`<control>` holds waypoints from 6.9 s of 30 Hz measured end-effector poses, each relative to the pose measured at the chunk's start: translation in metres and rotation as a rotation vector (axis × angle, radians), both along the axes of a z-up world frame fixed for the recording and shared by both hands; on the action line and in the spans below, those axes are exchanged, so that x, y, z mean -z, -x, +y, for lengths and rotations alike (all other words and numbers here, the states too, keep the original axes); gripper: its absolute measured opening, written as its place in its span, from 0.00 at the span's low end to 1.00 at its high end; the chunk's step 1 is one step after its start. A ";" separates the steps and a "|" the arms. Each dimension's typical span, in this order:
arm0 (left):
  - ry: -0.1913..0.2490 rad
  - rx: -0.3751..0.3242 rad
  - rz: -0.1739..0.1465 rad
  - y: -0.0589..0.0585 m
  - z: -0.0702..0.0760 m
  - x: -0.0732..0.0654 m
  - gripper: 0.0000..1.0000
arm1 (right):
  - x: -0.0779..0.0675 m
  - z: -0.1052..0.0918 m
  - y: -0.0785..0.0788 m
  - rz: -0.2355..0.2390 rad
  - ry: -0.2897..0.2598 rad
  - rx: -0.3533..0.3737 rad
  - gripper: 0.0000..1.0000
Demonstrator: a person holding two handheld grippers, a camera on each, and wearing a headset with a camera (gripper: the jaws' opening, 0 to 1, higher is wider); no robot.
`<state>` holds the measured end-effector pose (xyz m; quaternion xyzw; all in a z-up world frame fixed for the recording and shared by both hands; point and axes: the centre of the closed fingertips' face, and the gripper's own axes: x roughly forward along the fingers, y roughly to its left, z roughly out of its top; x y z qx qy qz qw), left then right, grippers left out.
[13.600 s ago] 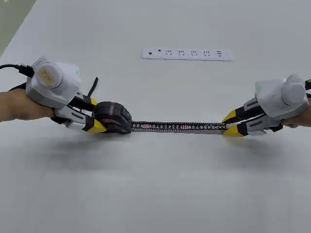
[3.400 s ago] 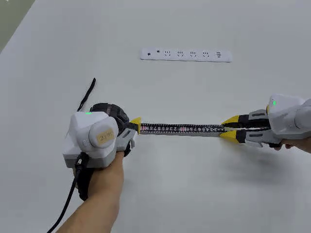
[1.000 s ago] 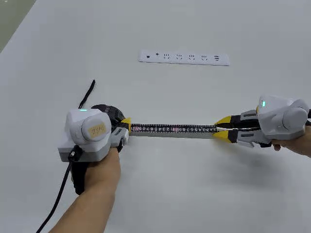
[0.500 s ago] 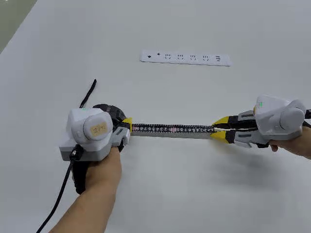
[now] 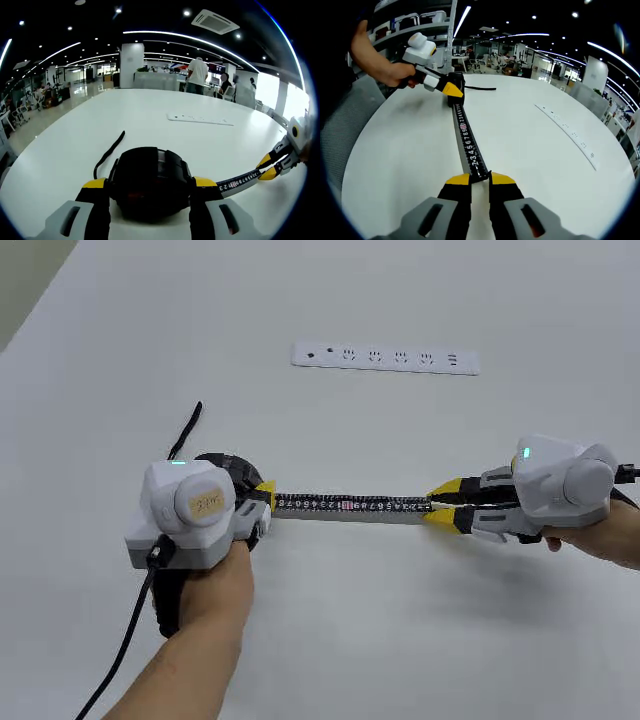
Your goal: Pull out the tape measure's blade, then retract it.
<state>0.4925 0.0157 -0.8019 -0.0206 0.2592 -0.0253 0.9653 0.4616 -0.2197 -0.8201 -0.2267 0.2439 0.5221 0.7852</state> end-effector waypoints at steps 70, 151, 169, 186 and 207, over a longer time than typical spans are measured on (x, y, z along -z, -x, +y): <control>0.018 0.000 0.015 0.001 0.000 0.001 0.62 | 0.004 0.053 -0.004 0.035 -0.071 -0.009 0.11; 0.063 -0.025 0.029 0.000 0.002 0.000 0.62 | 0.004 0.142 -0.012 0.041 -0.153 -0.062 0.11; 0.064 -0.024 0.031 0.001 0.001 0.000 0.62 | 0.006 0.156 -0.013 0.036 -0.151 -0.066 0.11; 0.067 -0.023 0.032 0.000 0.001 0.001 0.62 | 0.006 0.172 -0.013 0.040 -0.159 -0.078 0.12; 0.080 -0.023 0.031 0.000 0.002 0.001 0.63 | 0.006 0.182 -0.013 0.024 -0.153 -0.096 0.12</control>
